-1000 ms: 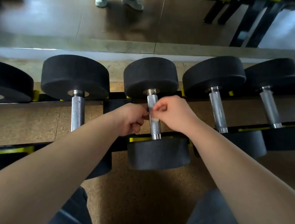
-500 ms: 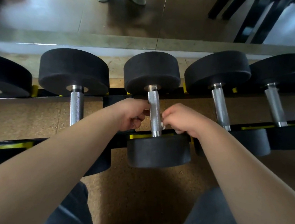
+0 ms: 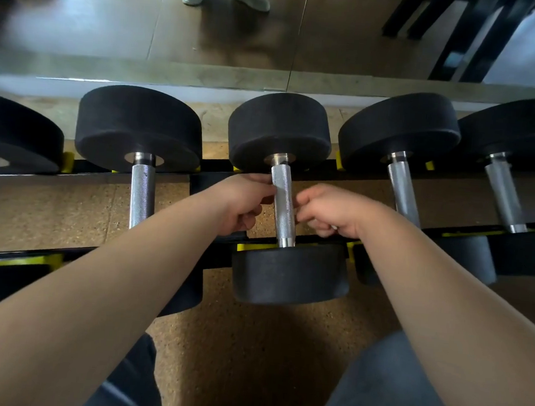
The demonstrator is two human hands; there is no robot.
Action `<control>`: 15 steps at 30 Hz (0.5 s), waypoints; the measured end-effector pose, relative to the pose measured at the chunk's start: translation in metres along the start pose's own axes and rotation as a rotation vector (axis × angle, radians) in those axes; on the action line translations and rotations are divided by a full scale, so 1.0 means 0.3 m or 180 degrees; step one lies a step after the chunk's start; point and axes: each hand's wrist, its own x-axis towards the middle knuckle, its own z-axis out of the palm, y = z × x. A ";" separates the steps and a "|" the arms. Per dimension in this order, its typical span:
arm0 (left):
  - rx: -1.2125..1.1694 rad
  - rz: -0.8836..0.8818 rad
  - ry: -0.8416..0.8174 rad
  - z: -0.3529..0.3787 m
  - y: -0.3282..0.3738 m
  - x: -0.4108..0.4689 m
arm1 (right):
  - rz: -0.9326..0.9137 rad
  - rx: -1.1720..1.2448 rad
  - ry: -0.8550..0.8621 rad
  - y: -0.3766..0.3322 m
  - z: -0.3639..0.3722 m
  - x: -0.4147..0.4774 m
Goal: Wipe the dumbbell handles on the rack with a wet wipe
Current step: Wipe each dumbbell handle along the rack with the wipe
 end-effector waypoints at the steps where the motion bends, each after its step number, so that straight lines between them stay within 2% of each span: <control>1: -0.0021 0.0003 -0.0005 0.000 0.001 -0.001 | -0.0111 0.0390 0.0206 -0.007 0.006 0.016; 4: -0.0039 0.0085 0.0000 0.005 0.008 -0.006 | -0.0351 0.1609 0.0626 -0.013 0.018 0.057; 6: -0.0040 0.0183 0.0039 0.007 0.009 -0.009 | -0.0415 0.1671 0.0547 -0.006 0.019 0.072; 8: -0.0061 0.0253 0.0140 0.005 0.007 -0.007 | -0.0378 0.1172 0.0367 0.006 0.007 0.058; 12: 0.0000 0.0327 0.0180 -0.005 0.009 -0.010 | -0.0007 -0.0559 -0.0271 0.020 -0.023 -0.038; 13: 0.0018 0.0316 0.0160 -0.006 0.012 -0.009 | 0.0005 -0.0798 -0.0287 0.020 -0.024 -0.055; 15: -0.0007 0.0296 0.0151 -0.006 0.015 -0.002 | -0.0164 -0.0739 0.0074 0.012 -0.013 -0.053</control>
